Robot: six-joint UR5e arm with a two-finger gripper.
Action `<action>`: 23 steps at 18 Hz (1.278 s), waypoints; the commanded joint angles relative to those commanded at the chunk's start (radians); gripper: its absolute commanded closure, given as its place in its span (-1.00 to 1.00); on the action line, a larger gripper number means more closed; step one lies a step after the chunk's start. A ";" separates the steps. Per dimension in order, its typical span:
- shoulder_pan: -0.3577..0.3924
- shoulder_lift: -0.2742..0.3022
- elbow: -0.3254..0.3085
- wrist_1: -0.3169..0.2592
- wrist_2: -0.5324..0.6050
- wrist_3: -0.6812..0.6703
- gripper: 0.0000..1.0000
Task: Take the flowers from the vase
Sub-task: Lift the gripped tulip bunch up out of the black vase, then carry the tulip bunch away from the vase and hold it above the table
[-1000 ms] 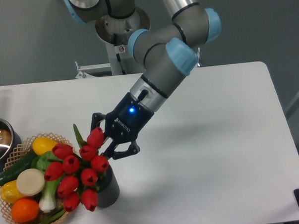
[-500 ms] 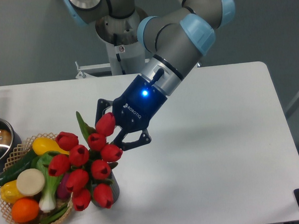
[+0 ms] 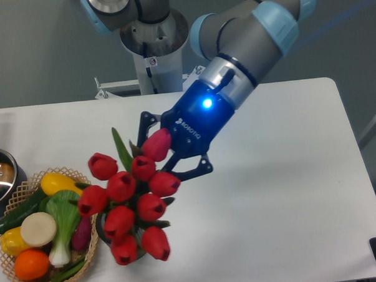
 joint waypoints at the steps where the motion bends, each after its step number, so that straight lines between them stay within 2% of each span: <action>1: 0.011 0.000 -0.002 0.000 0.005 0.003 1.00; 5: 0.051 -0.005 -0.009 -0.002 0.017 0.012 1.00; 7: 0.075 -0.009 -0.008 -0.002 0.067 0.056 1.00; 11: 0.086 0.000 -0.038 -0.005 0.400 0.230 1.00; 16: 0.089 0.017 -0.095 -0.018 0.677 0.337 1.00; 20: 0.098 0.041 -0.126 -0.067 0.851 0.393 1.00; 22: 0.103 0.049 -0.123 -0.130 0.926 0.405 1.00; 23: 0.103 0.049 -0.115 -0.179 0.963 0.407 1.00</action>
